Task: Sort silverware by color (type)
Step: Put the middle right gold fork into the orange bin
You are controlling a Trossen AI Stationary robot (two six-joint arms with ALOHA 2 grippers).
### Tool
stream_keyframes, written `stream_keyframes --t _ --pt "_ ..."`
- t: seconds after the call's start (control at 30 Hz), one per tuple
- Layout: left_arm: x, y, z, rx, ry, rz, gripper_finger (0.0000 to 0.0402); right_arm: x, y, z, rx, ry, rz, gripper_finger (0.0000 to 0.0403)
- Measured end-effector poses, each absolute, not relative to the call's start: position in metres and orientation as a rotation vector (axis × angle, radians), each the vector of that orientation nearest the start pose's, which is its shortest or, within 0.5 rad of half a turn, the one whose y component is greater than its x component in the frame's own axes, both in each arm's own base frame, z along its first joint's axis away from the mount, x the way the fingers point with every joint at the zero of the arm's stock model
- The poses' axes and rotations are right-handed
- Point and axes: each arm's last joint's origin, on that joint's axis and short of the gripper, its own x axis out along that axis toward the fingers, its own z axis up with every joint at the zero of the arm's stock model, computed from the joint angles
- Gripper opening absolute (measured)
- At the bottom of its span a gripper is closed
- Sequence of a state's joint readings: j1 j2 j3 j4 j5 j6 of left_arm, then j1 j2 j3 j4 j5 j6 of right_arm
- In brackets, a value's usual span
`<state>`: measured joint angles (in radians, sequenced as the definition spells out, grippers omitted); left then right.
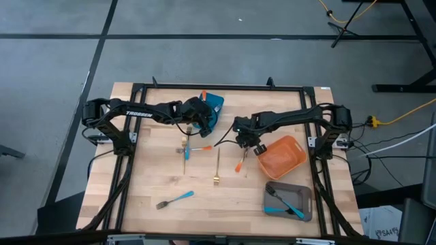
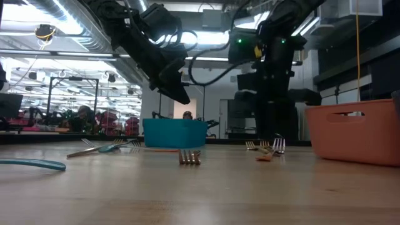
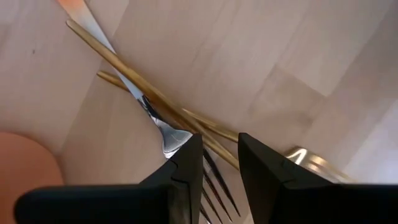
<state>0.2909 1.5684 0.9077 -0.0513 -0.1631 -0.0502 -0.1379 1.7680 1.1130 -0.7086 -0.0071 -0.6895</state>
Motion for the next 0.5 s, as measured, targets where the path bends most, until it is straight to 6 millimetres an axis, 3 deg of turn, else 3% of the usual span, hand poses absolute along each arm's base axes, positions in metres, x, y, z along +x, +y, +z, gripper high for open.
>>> stream_keyframes --t 0.5 --pt "0.308 0.097 0.202 -0.093 0.705 0.453 0.0080 0.323 -0.045 0.147 -0.492 1.384 0.400 0.0092"
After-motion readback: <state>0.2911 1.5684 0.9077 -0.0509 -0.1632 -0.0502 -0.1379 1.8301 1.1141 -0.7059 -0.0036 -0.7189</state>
